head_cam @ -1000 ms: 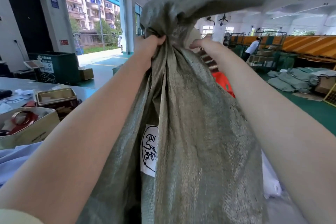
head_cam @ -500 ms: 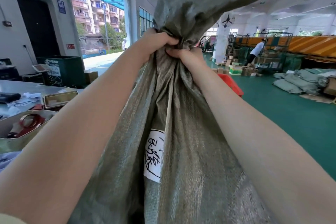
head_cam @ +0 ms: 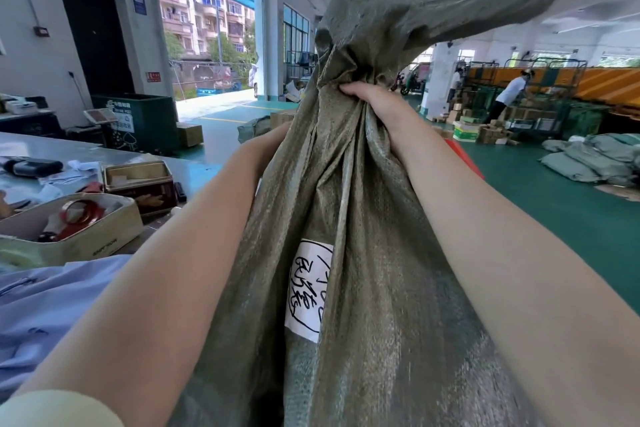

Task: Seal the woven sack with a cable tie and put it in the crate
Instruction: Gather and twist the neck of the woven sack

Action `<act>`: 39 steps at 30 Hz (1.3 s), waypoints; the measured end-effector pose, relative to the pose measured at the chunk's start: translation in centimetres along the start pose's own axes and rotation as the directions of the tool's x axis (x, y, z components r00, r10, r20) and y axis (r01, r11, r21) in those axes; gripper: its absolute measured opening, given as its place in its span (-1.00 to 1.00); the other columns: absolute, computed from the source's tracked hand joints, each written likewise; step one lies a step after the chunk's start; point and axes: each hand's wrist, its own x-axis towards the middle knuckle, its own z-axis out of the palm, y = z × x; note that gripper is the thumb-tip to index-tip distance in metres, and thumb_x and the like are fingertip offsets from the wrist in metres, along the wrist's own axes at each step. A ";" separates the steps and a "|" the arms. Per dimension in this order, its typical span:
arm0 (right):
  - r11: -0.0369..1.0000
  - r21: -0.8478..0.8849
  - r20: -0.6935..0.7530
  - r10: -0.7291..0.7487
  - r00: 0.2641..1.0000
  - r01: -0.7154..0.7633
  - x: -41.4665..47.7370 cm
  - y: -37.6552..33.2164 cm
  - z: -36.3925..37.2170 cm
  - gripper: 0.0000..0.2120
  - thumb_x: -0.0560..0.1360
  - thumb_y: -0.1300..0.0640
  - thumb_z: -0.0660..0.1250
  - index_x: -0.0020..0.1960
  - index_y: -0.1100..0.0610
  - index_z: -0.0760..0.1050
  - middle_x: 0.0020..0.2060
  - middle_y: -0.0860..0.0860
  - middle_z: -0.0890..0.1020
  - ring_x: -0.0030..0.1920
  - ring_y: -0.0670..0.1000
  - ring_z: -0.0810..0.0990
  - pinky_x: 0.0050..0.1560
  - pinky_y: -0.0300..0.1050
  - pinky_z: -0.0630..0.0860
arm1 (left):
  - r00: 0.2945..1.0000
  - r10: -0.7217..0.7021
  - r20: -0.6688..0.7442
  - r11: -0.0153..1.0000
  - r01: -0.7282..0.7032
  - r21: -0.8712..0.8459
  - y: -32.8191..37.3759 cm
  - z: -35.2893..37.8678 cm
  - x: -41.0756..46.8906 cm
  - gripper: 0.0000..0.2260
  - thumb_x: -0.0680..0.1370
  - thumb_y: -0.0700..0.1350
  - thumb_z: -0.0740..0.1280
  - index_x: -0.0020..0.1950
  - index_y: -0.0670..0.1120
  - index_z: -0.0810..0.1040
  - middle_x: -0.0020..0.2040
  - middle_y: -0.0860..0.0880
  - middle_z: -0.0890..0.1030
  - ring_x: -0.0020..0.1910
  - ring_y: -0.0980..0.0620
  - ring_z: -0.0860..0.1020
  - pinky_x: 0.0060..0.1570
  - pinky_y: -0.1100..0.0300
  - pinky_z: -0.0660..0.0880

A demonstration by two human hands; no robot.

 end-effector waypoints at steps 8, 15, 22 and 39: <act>0.990 -0.141 0.048 0.025 0.999 -0.018 0.7 -0.3 -0.6 -0.84 0.34 0.10 0.37 -0.14 0.16 0.55 -0.34 0.06 0.60 -0.43 -0.01 0.57 -0.32 -0.25 0.49 | 0.956 0.200 -0.213 0.978 -0.209 -0.017 3.2 -1.5 1.6 -0.86 0.56 -0.13 0.19 -0.09 -0.07 0.54 -0.18 -0.10 0.61 -0.16 -0.05 0.57 -0.08 0.13 0.56; 0.999 0.014 0.254 0.040 0.966 -0.045 -0.5 -0.1 0.6 -0.88 0.37 0.25 0.28 -0.29 0.16 0.58 -0.46 0.04 0.65 -0.42 0.01 0.61 -0.19 -0.20 0.55 | 0.915 0.380 -0.137 0.924 -0.368 0.104 6.2 -0.2 1.2 -0.59 0.40 -0.17 0.32 0.24 -0.20 0.52 -0.02 -0.12 0.62 -0.10 -0.02 0.59 -0.06 0.14 0.56; 0.999 -0.012 0.155 -0.043 0.987 0.046 -0.7 0.1 0.7 -0.82 0.47 0.31 0.23 -0.27 0.13 0.47 -0.36 0.05 0.57 -0.35 -0.02 0.53 -0.27 -0.24 0.49 | 0.903 0.419 -0.091 0.882 -0.381 0.279 7.3 0.5 1.0 -0.76 0.47 -0.29 0.22 0.08 -0.26 0.58 -0.16 -0.10 0.56 -0.25 0.08 0.49 -0.23 0.26 0.46; 0.956 -0.293 0.170 0.027 0.985 0.024 -0.9 -0.9 -0.8 -0.80 0.49 0.18 0.22 -0.31 0.12 0.47 -0.69 -0.04 0.57 -0.39 -0.01 0.56 -0.28 -0.18 0.49 | 0.974 0.217 0.067 0.960 -0.225 0.166 -0.4 4.2 0.8 -0.24 0.27 0.14 0.45 0.42 -0.10 0.39 0.32 0.04 0.52 0.19 0.07 0.55 0.14 0.28 0.40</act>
